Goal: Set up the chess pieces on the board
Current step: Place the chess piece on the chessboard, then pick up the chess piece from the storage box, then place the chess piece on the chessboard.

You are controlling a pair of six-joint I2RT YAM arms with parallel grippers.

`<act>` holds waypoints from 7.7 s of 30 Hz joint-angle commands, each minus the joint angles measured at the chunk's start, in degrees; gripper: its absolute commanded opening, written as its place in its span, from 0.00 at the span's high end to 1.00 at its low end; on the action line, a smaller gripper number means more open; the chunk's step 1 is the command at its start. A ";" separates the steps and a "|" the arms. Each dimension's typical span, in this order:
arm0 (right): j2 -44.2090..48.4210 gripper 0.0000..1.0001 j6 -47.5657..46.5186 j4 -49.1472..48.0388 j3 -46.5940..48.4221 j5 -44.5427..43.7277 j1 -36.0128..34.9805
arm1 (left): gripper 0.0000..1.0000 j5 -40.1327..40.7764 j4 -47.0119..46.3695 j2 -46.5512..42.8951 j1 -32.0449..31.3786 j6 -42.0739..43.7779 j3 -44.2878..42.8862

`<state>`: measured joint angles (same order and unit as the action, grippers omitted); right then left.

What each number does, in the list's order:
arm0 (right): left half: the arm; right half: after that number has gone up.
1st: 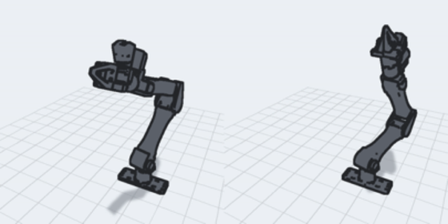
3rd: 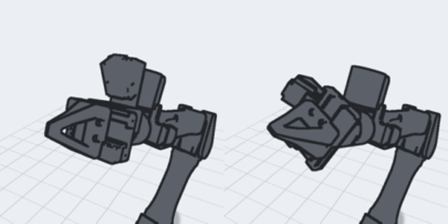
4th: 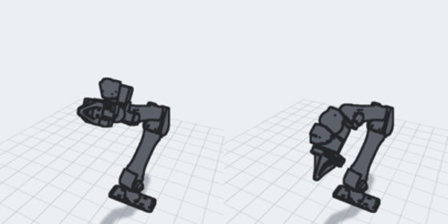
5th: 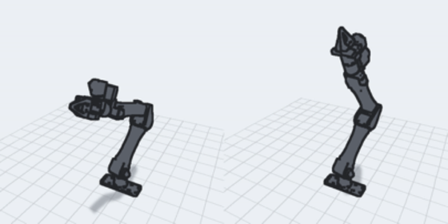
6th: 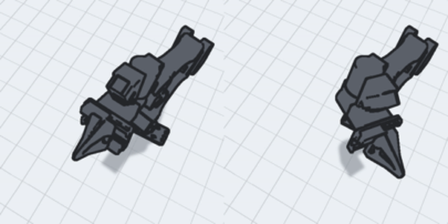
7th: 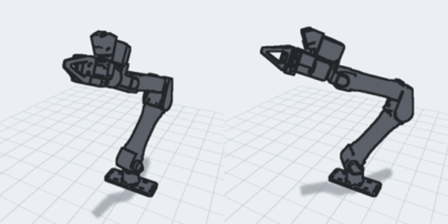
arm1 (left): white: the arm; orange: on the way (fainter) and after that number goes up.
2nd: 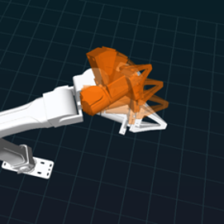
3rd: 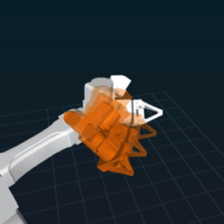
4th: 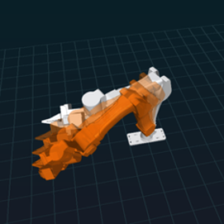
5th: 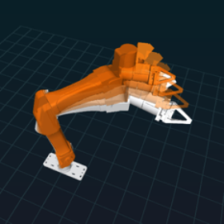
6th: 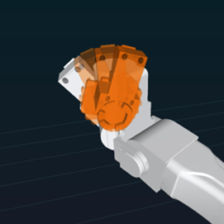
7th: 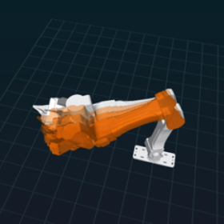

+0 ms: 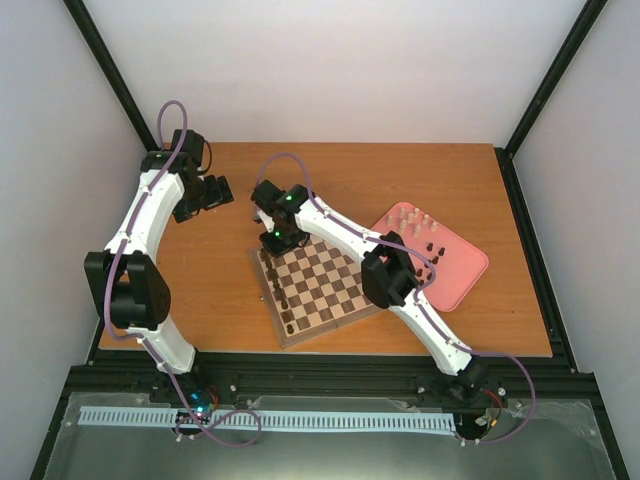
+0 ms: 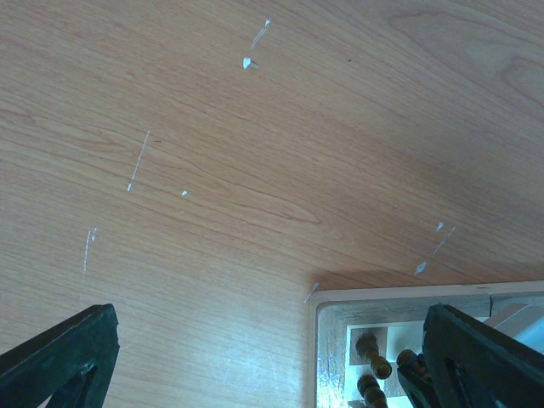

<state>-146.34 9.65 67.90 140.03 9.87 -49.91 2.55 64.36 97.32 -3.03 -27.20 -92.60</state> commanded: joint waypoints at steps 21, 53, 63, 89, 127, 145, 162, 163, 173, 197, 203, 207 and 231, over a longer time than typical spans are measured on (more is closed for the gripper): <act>-0.87 0.76 0.18 0.30 2.00 -1.96 -0.30 | 0.00 0.01 -0.20 -1.25 -0.33 0.46 -0.73; -0.58 0.62 -0.49 -0.07 2.71 -0.57 0.25 | 0.00 0.53 -0.02 -0.54 -0.35 0.57 -1.18; 3.13 0.63 -0.22 -0.20 0.91 -4.65 0.32 | 0.00 0.54 -0.02 -0.32 -0.40 0.48 -1.26; 35.32 0.63 8.54 2.45 -27.26 -19.52 11.96 | 0.00 0.46 0.67 -0.15 -0.38 0.48 -2.43; 38.32 0.70 10.65 -13.23 -61.89 -10.19 50.87 | 0.00 0.52 1.11 2.33 -0.33 -0.13 -4.03; 33.54 0.79 9.91 -13.60 -59.40 -9.27 51.51 | 0.00 1.31 1.73 3.76 -0.37 -0.02 -5.23; 41.19 0.97 10.56 -10.79 -59.59 -12.19 51.60 | 0.00 1.22 1.52 3.59 -0.38 0.48 -5.29; 42.49 0.97 10.74 -9.96 -59.19 -11.80 51.59 | 0.00 1.22 1.56 3.54 -0.36 0.48 -5.30; 49.34 0.97 14.17 -2.75 -52.09 -8.13 41.24 | 0.00 0.76 1.30 2.67 -0.38 0.42 -5.33; 10.13 0.97 8.75 8.27 -2.75 -2.58 3.64 | 0.00 -0.09 0.26 -0.17 -0.34 -0.04 -2.38; 7.78 0.97 6.29 7.87 -2.70 -2.53 1.76 | 0.00 -0.06 0.00 -0.05 -0.40 0.02 -1.36; 6.67 0.97 5.84 7.36 -2.36 -2.50 0.43 | 0.00 -0.19 0.06 0.47 -0.37 0.03 -1.36; 1.41 0.97 3.46 5.32 1.28 1.95 -1.23 | 0.00 -0.20 -0.06 0.20 -0.33 0.22 -0.66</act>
<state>-143.90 14.11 73.56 139.15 11.25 -50.52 2.74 64.64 98.83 -3.03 -27.20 -93.03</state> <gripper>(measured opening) 0.077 0.997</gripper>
